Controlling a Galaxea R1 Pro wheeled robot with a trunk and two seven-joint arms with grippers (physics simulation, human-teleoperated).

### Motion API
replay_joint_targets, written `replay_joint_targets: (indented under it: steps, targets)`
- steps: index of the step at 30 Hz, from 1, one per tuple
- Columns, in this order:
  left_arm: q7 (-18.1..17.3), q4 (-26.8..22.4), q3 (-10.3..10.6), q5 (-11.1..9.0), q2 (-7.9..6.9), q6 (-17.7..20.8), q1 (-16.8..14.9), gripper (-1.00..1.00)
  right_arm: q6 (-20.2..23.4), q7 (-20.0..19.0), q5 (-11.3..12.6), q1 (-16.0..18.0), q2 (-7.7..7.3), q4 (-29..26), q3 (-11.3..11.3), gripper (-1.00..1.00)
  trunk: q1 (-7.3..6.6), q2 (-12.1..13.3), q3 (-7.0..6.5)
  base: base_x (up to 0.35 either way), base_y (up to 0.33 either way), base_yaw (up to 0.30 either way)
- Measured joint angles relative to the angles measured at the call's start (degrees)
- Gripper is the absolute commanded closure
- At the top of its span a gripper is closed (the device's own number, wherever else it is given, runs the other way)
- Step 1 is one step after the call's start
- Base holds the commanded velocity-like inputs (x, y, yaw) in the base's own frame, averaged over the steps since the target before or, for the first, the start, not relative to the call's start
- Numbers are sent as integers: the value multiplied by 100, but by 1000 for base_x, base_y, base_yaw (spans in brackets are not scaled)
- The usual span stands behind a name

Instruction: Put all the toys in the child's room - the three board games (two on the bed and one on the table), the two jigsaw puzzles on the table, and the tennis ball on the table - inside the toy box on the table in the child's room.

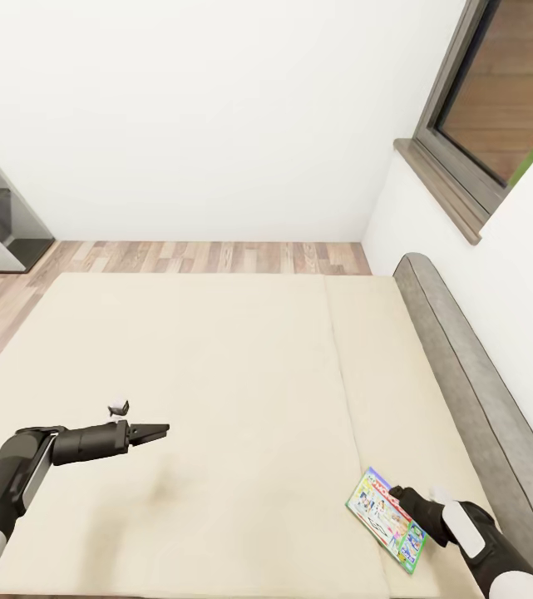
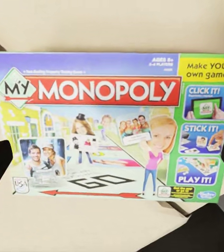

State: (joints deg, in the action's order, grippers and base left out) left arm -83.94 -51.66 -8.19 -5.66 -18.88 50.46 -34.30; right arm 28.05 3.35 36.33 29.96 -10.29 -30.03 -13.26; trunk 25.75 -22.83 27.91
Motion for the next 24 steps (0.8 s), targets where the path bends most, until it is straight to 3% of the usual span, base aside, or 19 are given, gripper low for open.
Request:
replay_joint_targets:
  steps: [24]
  targets:
    - [0, -1, 0, 0, 0, 0, -3, -100, 11, -1, 0, 0, 0, 17, -26, -100, 0, 0, 0, 0, 0, 0]
